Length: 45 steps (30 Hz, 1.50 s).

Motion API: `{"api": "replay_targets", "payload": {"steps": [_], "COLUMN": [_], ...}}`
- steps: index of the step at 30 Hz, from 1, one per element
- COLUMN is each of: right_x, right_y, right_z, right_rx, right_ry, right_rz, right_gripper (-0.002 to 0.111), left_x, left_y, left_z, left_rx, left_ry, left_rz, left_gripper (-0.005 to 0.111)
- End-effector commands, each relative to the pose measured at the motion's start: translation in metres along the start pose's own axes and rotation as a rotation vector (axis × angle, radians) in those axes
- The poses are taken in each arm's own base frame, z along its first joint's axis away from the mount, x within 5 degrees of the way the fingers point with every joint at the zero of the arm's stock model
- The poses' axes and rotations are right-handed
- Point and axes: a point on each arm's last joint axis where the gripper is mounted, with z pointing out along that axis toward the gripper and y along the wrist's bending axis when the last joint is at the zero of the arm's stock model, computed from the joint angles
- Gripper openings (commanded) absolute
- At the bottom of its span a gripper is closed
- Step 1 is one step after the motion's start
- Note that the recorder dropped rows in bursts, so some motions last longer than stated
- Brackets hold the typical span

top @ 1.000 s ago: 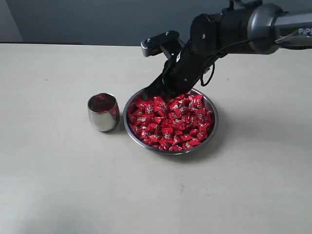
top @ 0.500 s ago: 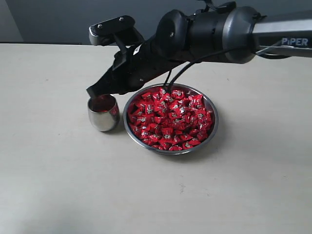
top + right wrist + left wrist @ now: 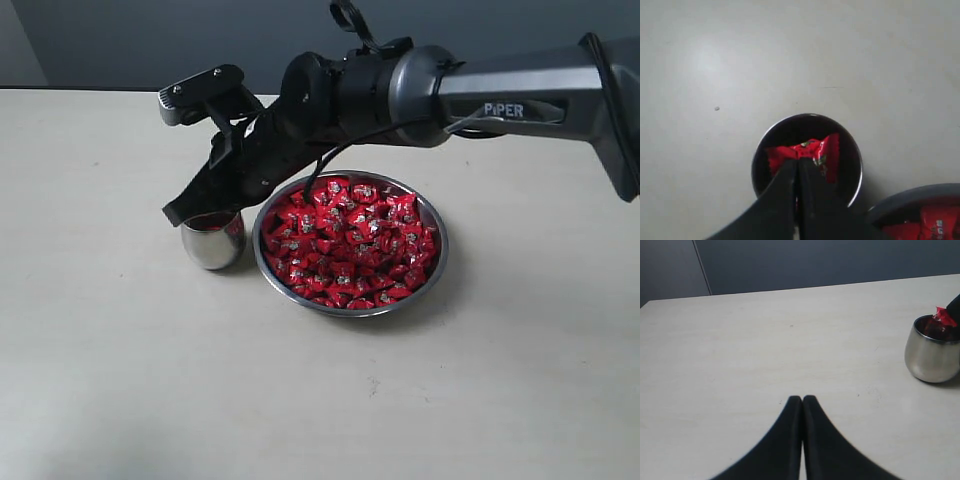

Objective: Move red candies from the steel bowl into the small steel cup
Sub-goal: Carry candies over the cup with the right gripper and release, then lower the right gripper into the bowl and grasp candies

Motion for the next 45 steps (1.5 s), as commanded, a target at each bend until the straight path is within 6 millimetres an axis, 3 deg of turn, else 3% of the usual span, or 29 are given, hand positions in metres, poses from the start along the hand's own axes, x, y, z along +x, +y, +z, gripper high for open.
{"api": "replay_targets", "payload": {"steps": [1, 5, 7, 11, 16, 24, 28, 35, 45], "right_x": [-0.003, -0.003, -0.003, -0.007, -0.012, 0.0, 0.009, 0.027, 0.038], "right_y": [-0.003, -0.003, -0.004, -0.008, -0.017, -0.058, -0.069, -0.071, -0.073], "right_z": [-0.003, -0.003, -0.003, -0.011, -0.038, -0.061, -0.059, -0.05, -0.031], "right_rx": [0.009, 0.008, 0.009, 0.021, 0.023, 0.116, 0.145, 0.166, 0.156], "right_ry": [-0.012, -0.007, -0.007, -0.019, 0.006, 0.133, 0.144, 0.159, 0.123], "right_rz": [-0.007, -0.011, -0.01, -0.014, 0.0, 0.1, 0.126, 0.122, 0.2], "right_gripper": [0.004, 0.035, 0.045, 0.045, 0.039, 0.039, 0.039, 0.039, 0.039], "left_x": [-0.003, -0.003, -0.003, -0.003, -0.003, -0.003, -0.003, -0.003, -0.003], "left_y": [0.0, 0.0, 0.0, 0.0, 0.0, 0.0, 0.0, 0.0, 0.0], "left_z": [-0.001, -0.001, -0.001, -0.001, -0.001, -0.001, -0.001, -0.001, -0.001], "left_rx": [0.006, 0.006, 0.006, 0.006, 0.006, 0.006, 0.006, 0.006, 0.006], "left_ry": [-0.019, -0.019, -0.019, -0.019, -0.019, -0.019, -0.019, -0.019, -0.019], "left_rz": [0.002, 0.002, 0.002, 0.002, 0.002, 0.002, 0.002, 0.002, 0.002], "left_gripper": [0.0, 0.0, 0.0, 0.0, 0.0, 0.0, 0.0, 0.0, 0.0]}}
